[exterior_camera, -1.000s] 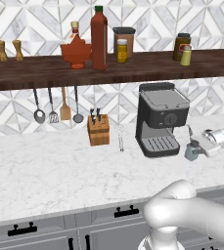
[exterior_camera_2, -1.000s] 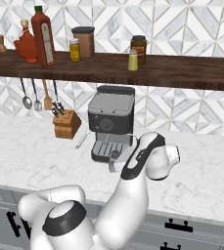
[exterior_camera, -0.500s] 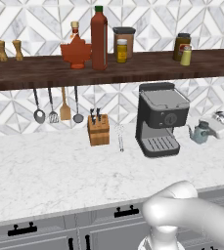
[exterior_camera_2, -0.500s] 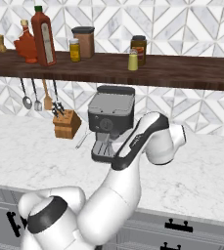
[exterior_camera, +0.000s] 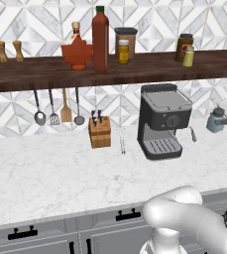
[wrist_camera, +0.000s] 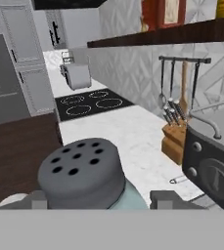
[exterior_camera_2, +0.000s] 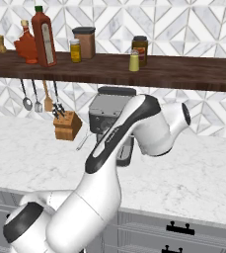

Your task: Put the shaker and condiment bottle from the counter next to their counterparts in the cabinet.

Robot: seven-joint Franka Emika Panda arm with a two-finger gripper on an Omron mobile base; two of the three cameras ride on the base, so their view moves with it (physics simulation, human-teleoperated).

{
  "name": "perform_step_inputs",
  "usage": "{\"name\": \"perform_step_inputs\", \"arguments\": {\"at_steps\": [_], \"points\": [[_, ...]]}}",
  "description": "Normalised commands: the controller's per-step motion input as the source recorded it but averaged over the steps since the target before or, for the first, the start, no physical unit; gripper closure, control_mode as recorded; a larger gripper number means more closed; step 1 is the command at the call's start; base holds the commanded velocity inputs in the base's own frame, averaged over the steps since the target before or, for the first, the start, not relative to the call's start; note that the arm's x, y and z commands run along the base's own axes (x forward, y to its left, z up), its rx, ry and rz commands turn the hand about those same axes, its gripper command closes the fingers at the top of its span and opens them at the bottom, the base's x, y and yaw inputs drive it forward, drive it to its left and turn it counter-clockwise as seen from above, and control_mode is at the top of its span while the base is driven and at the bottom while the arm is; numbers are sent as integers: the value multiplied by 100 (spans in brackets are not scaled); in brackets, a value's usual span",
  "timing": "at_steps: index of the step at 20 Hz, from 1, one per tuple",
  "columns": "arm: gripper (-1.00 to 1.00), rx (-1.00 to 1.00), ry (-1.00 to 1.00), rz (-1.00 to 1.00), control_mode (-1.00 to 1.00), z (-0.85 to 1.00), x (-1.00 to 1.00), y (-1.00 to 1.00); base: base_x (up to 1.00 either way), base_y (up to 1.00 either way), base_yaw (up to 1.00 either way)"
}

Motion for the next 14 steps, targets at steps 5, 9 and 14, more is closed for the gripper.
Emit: {"name": "perform_step_inputs", "arguments": {"at_steps": [5, 9, 14], "points": [[100, -3, -6, -5, -100, 87, -13, 0, 0, 0, 0], [100, -1, -5, -3, -100, 86, -4, 0, 0, 0, 0], [100, 0, -3, -2, -100, 80, 0, 0, 0, 0, 0]]}}
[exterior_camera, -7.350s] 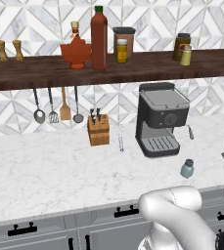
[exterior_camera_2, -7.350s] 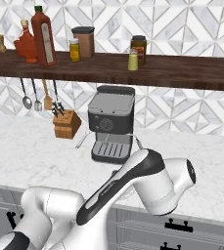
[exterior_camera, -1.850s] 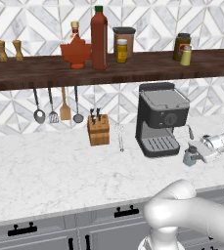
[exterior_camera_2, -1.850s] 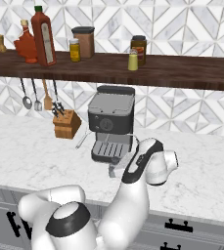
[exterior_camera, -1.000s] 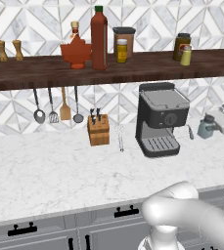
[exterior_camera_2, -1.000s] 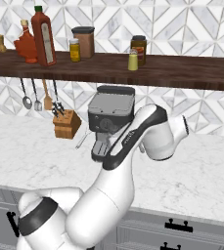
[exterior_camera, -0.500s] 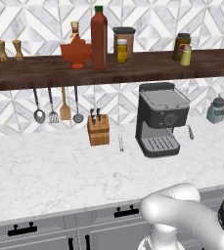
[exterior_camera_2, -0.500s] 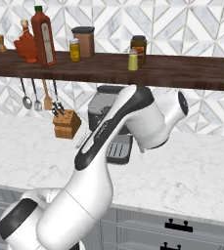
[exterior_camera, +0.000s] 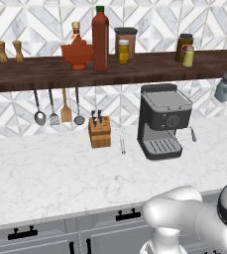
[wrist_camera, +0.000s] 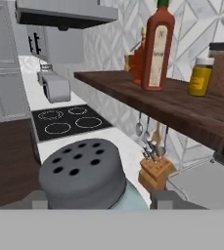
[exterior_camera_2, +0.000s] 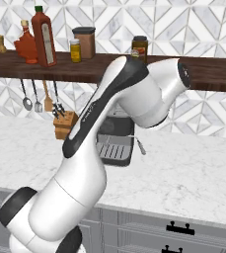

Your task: Put the shaker and condiment bottle from the counter next to their counterparts in the cabinet.

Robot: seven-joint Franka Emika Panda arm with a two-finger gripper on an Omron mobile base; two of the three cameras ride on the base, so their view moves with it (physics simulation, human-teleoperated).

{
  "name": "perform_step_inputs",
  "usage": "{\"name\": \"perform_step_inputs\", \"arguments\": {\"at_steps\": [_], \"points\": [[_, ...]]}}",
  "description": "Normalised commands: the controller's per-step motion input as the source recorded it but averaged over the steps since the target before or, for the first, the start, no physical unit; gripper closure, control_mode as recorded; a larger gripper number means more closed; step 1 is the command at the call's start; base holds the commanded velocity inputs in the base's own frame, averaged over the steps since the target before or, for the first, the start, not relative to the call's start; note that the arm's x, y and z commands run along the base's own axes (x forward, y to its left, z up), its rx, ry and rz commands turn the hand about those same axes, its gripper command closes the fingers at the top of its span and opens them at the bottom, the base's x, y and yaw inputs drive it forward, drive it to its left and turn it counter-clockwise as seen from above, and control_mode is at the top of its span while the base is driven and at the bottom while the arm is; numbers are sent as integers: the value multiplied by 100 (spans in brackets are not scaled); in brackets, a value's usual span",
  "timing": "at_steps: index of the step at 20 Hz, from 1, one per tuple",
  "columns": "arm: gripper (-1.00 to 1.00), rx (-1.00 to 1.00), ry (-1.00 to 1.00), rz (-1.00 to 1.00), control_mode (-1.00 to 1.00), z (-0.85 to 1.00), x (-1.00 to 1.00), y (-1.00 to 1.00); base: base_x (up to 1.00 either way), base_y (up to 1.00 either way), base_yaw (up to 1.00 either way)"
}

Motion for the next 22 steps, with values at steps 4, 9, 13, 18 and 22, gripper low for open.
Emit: {"name": "perform_step_inputs", "arguments": {"at_steps": [4, 9, 13, 18, 22], "points": [[100, 0, 5, -7, -100, 54, 25, -10, 0, 0, 0], [100, 0, 1, -6, -100, 39, 48, -3, 0, 0, 0], [100, 3, 3, -3, -100, 22, 38, 0, 0, 0, 0], [100, 4, 0, -1, -100, 21, 31, 0, 0, 0, 0], [100, 6, 0, 0, -100, 3, 48, -2, 0, 0, 0]]}}
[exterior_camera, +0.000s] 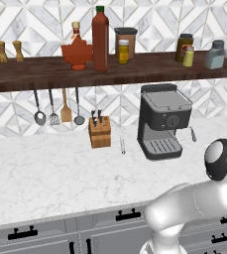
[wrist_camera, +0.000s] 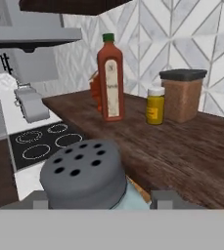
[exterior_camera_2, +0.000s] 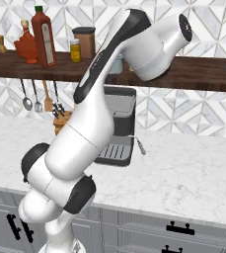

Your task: Put the shaker and condiment bottle from the counter next to their counterparts in the cabinet.

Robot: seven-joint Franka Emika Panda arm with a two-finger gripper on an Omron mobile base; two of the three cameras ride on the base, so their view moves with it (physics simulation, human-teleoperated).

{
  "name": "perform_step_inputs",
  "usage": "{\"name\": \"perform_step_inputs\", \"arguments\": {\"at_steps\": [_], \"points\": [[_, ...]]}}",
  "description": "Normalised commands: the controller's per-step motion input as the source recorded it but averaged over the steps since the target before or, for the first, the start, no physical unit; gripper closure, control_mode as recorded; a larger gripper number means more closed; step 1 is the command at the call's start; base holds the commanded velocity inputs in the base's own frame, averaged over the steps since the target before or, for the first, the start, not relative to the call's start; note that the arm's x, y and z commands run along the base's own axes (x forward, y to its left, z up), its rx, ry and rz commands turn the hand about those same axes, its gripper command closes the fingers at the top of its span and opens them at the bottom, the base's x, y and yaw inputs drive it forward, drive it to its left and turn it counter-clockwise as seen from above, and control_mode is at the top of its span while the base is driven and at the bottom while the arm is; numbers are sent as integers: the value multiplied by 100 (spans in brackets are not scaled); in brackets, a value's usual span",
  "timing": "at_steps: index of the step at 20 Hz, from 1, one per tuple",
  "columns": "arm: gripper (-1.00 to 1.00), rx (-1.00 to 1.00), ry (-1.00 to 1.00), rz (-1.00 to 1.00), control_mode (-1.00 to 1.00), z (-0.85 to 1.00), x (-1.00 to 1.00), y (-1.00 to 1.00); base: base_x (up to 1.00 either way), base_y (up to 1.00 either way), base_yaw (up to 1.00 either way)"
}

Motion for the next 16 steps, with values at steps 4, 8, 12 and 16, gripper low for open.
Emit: {"name": "perform_step_inputs", "arguments": {"at_steps": [4, 8, 12, 16], "points": [[100, 5, 0, 0, -100, 0, 53, -18, 0, 0, 0], [100, 2, 0, 0, -100, 0, 57, -32, 0, 0, 0], [100, 0, 0, 0, -100, 0, 39, -41, 0, 0, 0], [100, 0, 0, 0, -100, 0, 42, -44, 0, 0, 0]]}}
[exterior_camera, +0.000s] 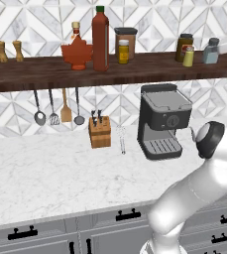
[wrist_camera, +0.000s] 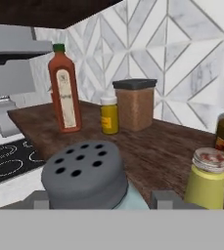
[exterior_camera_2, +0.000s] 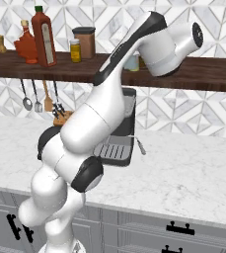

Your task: Put the shaker and condiment bottle from the counter next to their counterparts in the cabinet.

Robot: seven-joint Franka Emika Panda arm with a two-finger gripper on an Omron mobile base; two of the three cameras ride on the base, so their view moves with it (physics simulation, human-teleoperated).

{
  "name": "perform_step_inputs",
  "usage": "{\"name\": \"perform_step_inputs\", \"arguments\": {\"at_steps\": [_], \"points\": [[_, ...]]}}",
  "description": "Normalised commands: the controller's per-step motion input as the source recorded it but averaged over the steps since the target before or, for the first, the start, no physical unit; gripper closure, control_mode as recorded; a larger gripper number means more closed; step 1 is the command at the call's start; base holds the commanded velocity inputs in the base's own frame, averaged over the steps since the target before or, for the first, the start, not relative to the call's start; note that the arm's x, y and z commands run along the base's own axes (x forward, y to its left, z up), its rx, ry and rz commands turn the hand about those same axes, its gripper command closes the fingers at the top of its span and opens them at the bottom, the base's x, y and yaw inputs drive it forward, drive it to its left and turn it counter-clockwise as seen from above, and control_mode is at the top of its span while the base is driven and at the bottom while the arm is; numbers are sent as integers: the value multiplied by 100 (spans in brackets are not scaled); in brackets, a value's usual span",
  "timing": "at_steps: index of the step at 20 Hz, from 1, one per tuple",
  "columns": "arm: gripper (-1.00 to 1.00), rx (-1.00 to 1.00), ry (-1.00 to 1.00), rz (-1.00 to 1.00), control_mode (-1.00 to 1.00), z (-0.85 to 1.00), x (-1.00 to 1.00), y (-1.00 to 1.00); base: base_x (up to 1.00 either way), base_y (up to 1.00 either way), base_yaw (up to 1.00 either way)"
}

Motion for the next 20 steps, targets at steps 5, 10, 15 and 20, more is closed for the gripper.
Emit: {"name": "perform_step_inputs", "arguments": {"at_steps": [5, 10, 15, 20], "points": [[100, 0, 0, 0, -100, -1, 47, -26, 0, 0, 0], [100, -7, 0, 0, -100, -17, 50, -1, 0, 0, 0], [100, -8, -2, 0, -100, -10, 45, -30, 0, 0, 0], [100, -6, -4, 0, -100, -3, 38, -40, 0, 0, 0]]}}
